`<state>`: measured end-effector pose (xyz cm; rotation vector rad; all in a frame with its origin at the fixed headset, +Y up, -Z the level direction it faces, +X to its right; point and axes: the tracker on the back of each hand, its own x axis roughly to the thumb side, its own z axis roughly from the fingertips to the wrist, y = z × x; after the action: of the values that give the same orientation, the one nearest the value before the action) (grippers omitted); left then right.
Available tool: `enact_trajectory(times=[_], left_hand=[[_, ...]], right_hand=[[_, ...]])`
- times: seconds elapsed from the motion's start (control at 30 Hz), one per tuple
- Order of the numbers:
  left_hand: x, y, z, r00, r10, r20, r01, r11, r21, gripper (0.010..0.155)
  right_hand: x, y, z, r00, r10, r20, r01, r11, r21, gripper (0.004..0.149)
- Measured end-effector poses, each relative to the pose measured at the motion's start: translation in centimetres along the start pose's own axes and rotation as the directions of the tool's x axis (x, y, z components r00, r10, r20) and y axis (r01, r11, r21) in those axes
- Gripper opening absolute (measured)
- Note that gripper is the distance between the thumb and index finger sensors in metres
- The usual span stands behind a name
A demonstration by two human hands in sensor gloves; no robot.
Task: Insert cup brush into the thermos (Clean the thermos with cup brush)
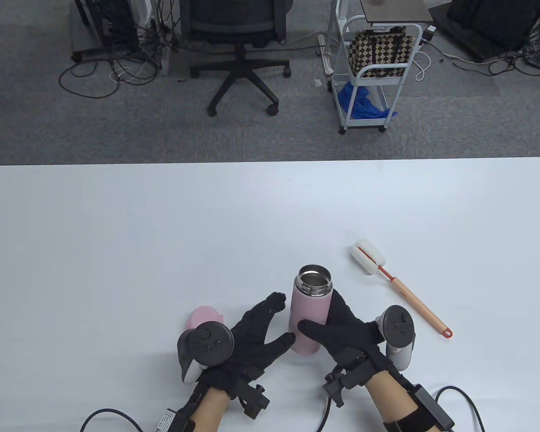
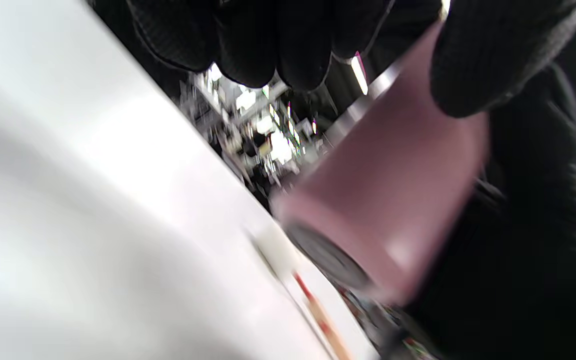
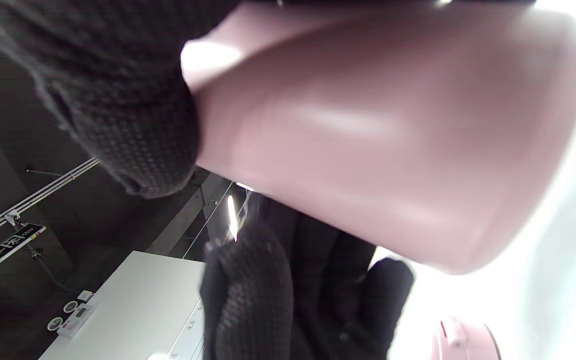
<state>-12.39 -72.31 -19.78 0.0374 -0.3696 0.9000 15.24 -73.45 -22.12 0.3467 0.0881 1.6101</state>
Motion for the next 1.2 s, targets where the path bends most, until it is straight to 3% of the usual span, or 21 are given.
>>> enact_trajectory(times=[0.1,0.13,0.17,0.23,0.3,0.47,0.53,0.73,0.87,0.93,1.0,1.1,1.2], left_hand=[[-0.9,2.8,0.5,0.952,-0.297,-0.077,0.305,0.943,0.131,0.075],[-1.4,3.5,0.7,0.908,-0.399,-0.126,0.416,0.896,0.158,0.076],[-1.9,4.0,0.8,0.859,-0.484,-0.165,0.508,0.846,0.163,0.077],[-3.1,4.7,0.8,0.755,-0.609,-0.243,0.637,0.769,0.051,0.084],[-4.5,5.1,0.7,0.699,-0.660,-0.275,0.666,0.741,-0.085,0.090],[-6.6,4.9,0.3,0.728,-0.613,-0.307,0.553,0.790,-0.265,0.098],[-7.0,4.4,0.1,0.707,-0.642,-0.298,0.554,0.764,-0.332,0.099],[-7.5,3.1,-0.5,0.649,-0.708,-0.280,0.592,0.700,-0.399,0.091],[-7.4,3.1,-0.6,0.670,-0.693,-0.267,0.598,0.716,-0.360,0.086],[-7.5,3.6,-0.4,0.770,-0.553,-0.317,0.478,0.830,-0.288,0.087],[-7.8,4.1,0.0,0.885,-0.263,-0.383,0.224,0.964,-0.146,0.088],[-7.4,4.4,0.2,0.938,-0.037,-0.344,0.028,0.999,-0.031,0.087],[-6.6,4.4,0.4,0.955,0.042,-0.293,-0.034,0.999,0.034,0.086]], right_hand=[[0.1,-0.7,0.0,1.000,0.028,0.002,-0.028,0.999,-0.023,0.083],[0.1,-0.9,0.0,0.999,0.033,0.002,-0.033,0.999,-0.032,0.083],[0.1,-1.1,0.1,0.999,0.037,-0.002,-0.037,0.998,-0.041,0.083],[0.1,-1.4,0.1,0.999,0.040,-0.009,-0.041,0.998,-0.052,0.083],[0.0,-1.6,0.1,0.999,0.052,-0.010,-0.053,0.997,-0.055,0.083],[-0.1,-1.8,0.2,0.997,0.072,-0.026,-0.074,0.995,-0.067,0.084],[-0.2,-1.9,0.2,0.996,0.083,-0.031,-0.085,0.994,-0.065,0.084],[-0.1,-1.9,0.2,0.991,0.125,-0.038,-0.127,0.990,-0.066,0.084],[0.2,-1.8,0.2,0.973,0.228,-0.027,-0.230,0.971,-0.068,0.084],[0.5,-1.6,0.3,0.948,0.318,-0.021,-0.319,0.945,-0.076,0.083],[0.9,-1.3,0.4,0.908,0.420,-0.002,-0.419,0.905,-0.077,0.083],[1.3,-0.6,0.5,0.847,0.531,0.018,-0.529,0.846,-0.063,0.083],[1.6,0.4,0.6,0.781,0.624,0.042,-0.622,0.782,-0.044,0.082]])
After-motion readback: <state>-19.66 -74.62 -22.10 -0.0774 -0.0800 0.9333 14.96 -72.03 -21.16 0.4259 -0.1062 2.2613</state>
